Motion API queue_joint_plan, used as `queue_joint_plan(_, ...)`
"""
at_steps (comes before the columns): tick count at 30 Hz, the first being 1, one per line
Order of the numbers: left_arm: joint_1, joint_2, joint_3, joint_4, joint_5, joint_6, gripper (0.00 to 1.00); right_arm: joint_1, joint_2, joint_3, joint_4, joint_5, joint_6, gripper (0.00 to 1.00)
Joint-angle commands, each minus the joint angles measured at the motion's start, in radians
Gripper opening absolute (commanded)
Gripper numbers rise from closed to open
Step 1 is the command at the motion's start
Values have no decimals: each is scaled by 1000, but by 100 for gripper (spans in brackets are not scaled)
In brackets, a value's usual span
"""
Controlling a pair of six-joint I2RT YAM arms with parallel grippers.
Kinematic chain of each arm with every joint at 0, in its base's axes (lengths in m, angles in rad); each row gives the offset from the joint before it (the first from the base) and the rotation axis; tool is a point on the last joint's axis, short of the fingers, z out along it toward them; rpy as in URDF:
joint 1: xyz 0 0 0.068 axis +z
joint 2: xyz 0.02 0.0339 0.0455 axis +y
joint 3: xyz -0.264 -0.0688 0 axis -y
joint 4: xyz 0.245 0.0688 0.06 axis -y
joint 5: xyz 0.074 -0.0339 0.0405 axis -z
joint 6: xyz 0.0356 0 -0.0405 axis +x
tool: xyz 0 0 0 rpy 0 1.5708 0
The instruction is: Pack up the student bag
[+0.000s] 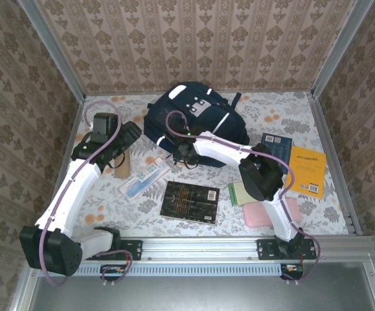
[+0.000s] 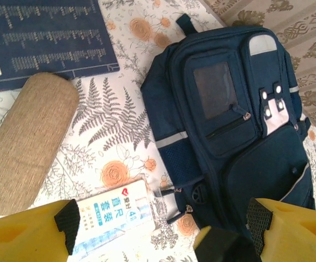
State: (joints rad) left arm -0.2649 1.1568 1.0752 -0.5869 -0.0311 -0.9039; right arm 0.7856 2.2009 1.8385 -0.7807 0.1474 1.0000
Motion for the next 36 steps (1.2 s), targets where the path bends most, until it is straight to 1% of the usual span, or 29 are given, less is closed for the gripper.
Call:
queue_joint_plan(1,-4,-18,-33,-39,-26,-47,84,19,64,118,-104,93,71,38)
queue_joint_plan(7,-9,-31,-43,-31,-33,-44,84,24,121,169,-140,142,137,37)
queue_joint_plan(12,-11,-29,-36,-32,-39,-43,84,34,174,220,-140,110,161,37)
queue_joint_plan(16,-10,-28,-42,-24,-41,-40,84,49,214,277,-155,110,157,40)
queue_joint_plan(22,-11,-32,-53,-11,-43,-35,84,60,237,294,-168,129,174,44)
queue_joint_plan(27,-11,-33,-56,-7,-44,-37,84,64,256,298,-209,166,221,41)
queue_joint_plan(36,-12,-38,-76,3,-62,-34,84,67,328,326,-230,188,219,39)
